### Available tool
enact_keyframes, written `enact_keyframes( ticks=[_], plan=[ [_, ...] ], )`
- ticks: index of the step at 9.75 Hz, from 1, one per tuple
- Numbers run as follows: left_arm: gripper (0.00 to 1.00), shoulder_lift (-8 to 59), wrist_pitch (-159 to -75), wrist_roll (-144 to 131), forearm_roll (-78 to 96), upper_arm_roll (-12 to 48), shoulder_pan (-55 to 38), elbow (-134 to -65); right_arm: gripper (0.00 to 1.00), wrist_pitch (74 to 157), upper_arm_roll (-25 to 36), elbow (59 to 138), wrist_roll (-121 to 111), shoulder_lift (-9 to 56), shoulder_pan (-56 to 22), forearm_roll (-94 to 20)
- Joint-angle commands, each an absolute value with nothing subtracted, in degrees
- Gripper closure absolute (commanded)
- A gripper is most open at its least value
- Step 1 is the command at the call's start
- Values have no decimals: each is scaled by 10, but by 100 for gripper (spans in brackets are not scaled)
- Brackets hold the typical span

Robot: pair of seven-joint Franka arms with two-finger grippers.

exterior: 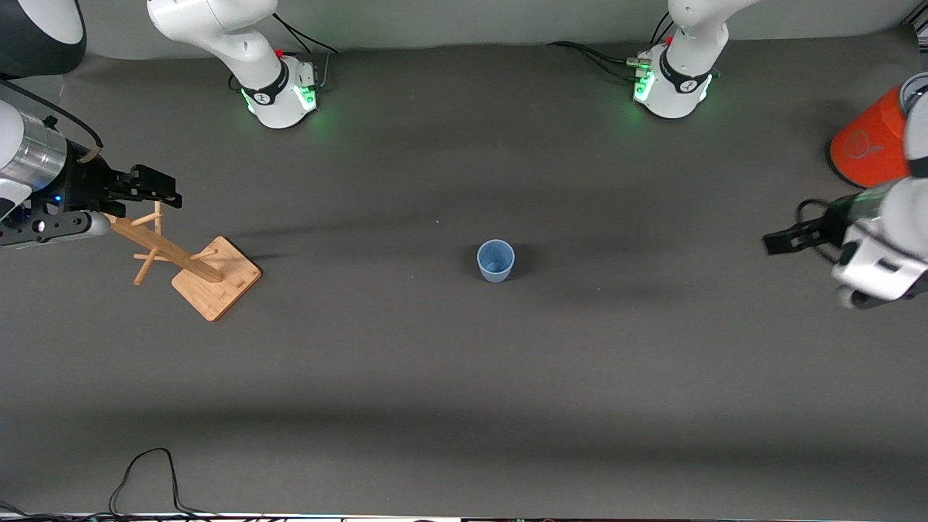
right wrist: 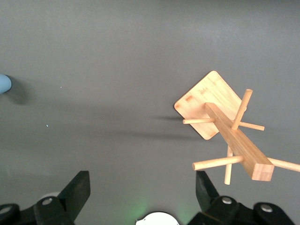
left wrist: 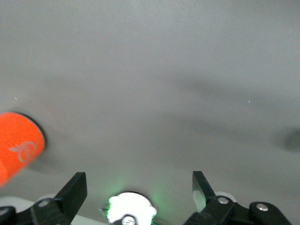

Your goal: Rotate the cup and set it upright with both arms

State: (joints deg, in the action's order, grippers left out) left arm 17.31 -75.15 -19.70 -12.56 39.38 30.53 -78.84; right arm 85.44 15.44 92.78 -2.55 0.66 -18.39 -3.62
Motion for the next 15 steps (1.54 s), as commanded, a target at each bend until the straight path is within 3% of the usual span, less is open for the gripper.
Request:
enact_keyframes(
  ticks=[1,3,5,6,8,15],
  plan=[
    [0,86,-794,-67,-90,396,358,-849,0,844,157,922,-21,2,-186,-27],
    [0,31,-833,-12,-63,393,381,-882,0,831,159,913,-17,2,-185,-27],
    [0,-30,-916,13,-62,390,381,-969,0,831,160,913,-18,2,-183,-26],
    [0,-30,-939,81,-56,376,382,-982,0,831,160,911,-18,0,-183,-26],
    [0,-30,-975,219,12,327,381,-981,0,831,160,898,-17,0,-182,-26],
    [0,-29,-959,144,4,332,364,-979,0,818,173,896,-16,-1,-184,-26]
  ],
)
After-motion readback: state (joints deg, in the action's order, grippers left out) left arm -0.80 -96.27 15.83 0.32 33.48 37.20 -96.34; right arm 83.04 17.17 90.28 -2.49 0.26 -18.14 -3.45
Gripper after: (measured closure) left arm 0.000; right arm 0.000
